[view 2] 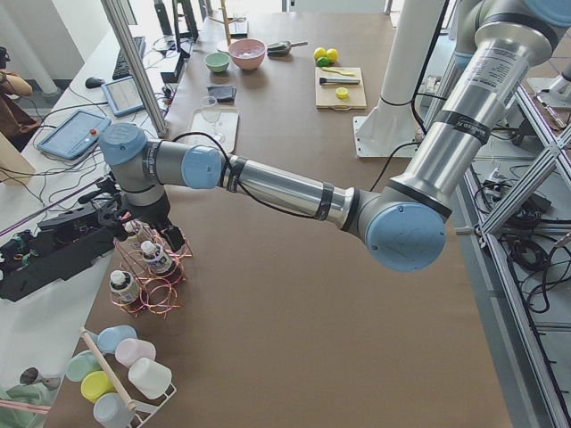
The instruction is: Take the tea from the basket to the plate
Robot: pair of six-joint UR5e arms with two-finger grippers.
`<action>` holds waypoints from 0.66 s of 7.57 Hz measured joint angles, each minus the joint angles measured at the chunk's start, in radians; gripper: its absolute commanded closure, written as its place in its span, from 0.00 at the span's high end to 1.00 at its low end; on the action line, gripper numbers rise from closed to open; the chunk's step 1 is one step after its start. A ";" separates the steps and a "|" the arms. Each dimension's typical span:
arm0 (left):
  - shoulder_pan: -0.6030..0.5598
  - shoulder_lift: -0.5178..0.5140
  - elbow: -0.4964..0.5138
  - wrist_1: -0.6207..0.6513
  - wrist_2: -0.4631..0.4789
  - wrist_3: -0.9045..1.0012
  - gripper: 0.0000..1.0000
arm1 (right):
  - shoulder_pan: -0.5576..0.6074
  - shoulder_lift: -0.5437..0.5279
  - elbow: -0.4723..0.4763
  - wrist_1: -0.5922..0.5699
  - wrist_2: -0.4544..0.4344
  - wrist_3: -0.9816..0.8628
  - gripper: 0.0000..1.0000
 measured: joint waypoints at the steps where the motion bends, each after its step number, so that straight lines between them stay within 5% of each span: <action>1: 0.002 -0.004 0.000 -0.034 0.000 -0.122 0.98 | 0.000 0.000 0.000 0.000 0.000 0.000 1.00; 5: -0.004 -0.046 0.001 -0.105 -0.001 -0.548 0.98 | 0.001 0.000 0.001 0.000 0.001 0.000 1.00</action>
